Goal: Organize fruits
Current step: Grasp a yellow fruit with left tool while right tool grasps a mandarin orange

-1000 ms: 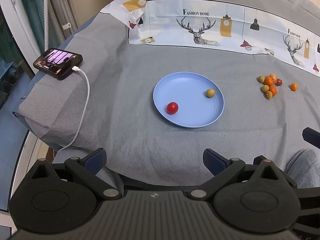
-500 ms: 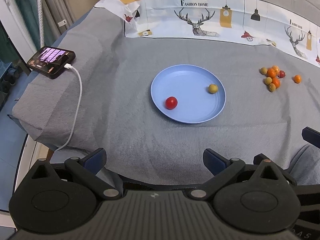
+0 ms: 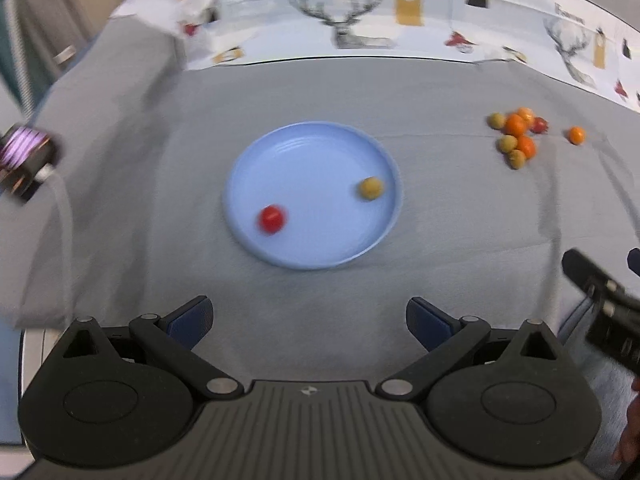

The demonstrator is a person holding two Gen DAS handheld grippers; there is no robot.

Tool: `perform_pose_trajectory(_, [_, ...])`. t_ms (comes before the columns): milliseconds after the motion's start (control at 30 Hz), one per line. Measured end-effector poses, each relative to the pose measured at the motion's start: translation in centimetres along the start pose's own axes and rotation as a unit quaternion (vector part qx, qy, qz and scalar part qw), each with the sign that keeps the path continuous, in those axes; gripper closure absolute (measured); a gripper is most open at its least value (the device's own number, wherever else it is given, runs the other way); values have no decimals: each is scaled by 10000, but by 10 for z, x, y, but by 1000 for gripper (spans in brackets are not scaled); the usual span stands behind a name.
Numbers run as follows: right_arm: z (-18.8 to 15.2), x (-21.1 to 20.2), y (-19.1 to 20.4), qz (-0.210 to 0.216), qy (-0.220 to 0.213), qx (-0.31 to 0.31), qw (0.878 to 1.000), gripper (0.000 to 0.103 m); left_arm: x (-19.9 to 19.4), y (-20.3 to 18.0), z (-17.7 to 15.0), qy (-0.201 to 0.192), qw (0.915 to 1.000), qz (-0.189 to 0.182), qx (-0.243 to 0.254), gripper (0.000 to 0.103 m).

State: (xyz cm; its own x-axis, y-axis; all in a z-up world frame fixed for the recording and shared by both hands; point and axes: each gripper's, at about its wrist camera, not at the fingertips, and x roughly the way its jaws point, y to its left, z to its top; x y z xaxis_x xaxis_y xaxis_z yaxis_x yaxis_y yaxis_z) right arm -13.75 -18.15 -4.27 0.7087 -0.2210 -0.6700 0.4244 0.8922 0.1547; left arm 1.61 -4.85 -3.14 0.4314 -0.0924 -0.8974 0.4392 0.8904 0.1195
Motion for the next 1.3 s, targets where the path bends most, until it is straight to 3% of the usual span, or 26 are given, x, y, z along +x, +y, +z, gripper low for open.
perform_pose_trajectory(200, [11, 48, -74, -711, -40, 749, 9946, 3, 31, -55, 50, 125, 9995, -129, 277, 0])
perform_pose_trajectory(333, [20, 101, -103, -964, -61, 783, 9922, 3, 47, -77, 83, 164, 9994, -93, 287, 0])
perform_pose_trajectory(500, [40, 187, -126, -1069, -17, 546, 9928, 3, 69, -90, 113, 208, 9993, 89, 298, 0])
perform_pose_trajectory(667, [57, 254, -137, -772, 244, 437, 9958, 1, 97, -95, 131, 373, 9986, 259, 268, 0])
perform_pose_trajectory(733, [60, 267, -135, -502, 249, 369, 9977, 1, 111, -100, 137, 460, 9980, 319, 293, 0])
perform_pose_trajectory(833, [57, 270, -124, -649, 22, -40, 9979, 1, 126, -112, 145, 504, 9977, 308, 337, 0])
perform_pose_trajectory(900, [54, 268, -123, -637, 118, -391, 9971, 1, 134, -123, 150, 460, 9977, 296, 389, 0])
perform_pose_trajectory(967, [50, 256, -125, -1146, -93, -712, 9908, 1, 140, -135, 156, 412, 9977, 248, 469, 0])
perform_pose_trajectory(1033, [48, 244, -136, -1280, -230, -706, 9890, 1, 148, -148, 161, 381, 9977, 170, 543, 0])
perform_pose_trajectory(1167, [43, 245, -156, -807, -109, -342, 9961, 1, 167, -176, 170, 411, 9967, -35, 699, 0])
perform_pose_trajectory(1300, [37, 259, -137, -974, -78, -1204, 9879, 1, 189, -203, 180, 489, 9944, -211, 916, 0])
